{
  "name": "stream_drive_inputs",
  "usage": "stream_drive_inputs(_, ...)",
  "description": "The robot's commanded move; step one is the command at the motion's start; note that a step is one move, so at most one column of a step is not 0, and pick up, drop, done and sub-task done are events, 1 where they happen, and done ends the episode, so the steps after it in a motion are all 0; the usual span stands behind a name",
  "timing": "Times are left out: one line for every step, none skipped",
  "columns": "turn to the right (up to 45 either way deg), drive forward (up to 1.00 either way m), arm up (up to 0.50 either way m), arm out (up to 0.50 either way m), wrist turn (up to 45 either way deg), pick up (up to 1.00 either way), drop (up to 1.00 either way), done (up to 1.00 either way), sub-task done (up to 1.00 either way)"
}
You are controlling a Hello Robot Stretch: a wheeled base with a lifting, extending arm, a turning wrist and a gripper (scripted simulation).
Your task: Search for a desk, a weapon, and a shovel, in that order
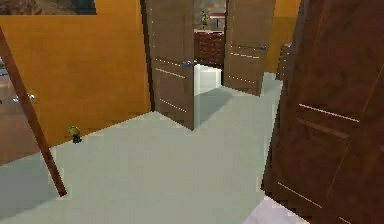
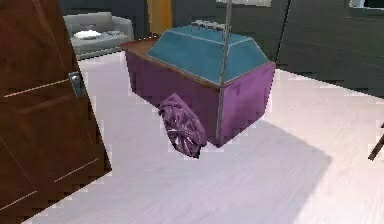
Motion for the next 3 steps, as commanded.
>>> stream_drive_inputs(45.0, 0.00, 0.00, 0.00, 0.0, 0.00, 0.00, 0.00, 0.00)
stream_drive_inputs(0.0, 0.10, 0.00, 0.00, 0.0, 0.00, 0.00, 0.00, 0.00)
stream_drive_inputs(-45.0, 0.00, 0.00, 0.00, 0.0, 0.00, 0.00, 0.00, 0.00)
